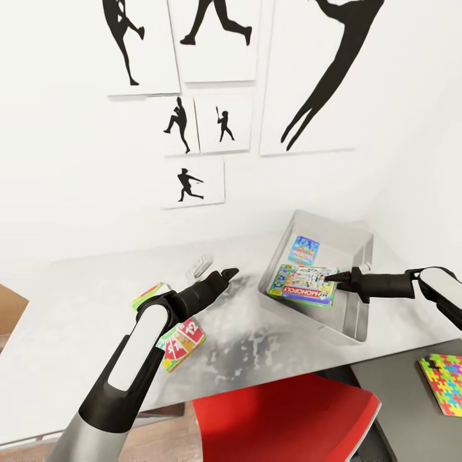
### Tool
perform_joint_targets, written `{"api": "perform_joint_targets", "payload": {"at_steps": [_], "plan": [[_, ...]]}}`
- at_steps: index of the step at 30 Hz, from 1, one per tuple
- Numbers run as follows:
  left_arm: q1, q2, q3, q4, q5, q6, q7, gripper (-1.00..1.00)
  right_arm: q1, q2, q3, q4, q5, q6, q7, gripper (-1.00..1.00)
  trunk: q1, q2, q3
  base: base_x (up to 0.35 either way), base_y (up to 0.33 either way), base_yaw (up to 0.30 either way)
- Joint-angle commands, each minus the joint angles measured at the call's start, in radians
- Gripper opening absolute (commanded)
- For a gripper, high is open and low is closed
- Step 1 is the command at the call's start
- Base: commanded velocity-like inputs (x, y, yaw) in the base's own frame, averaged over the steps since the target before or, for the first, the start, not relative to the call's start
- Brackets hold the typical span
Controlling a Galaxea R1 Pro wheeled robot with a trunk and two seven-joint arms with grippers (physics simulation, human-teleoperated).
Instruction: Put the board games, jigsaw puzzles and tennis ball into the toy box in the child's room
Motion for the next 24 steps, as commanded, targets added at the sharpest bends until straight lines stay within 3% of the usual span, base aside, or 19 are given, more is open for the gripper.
{"api": "perform_joint_targets", "payload": {"at_steps": [1,24], "plan": [[-0.001,0.000,0.000,-0.001,0.009,0.001,0.009,1.00,-0.002,-0.001,0.004,0.000,0.005,0.000,0.010,-1.00,0.001,-0.002,-0.003,0.000,0.000,0.000],[-0.001,0.000,0.000,-0.001,0.009,0.001,0.009,1.00,-0.002,0.000,0.004,0.001,0.005,0.000,0.009,-1.00,0.001,-0.002,-0.012,0.000,0.000,0.000]]}}
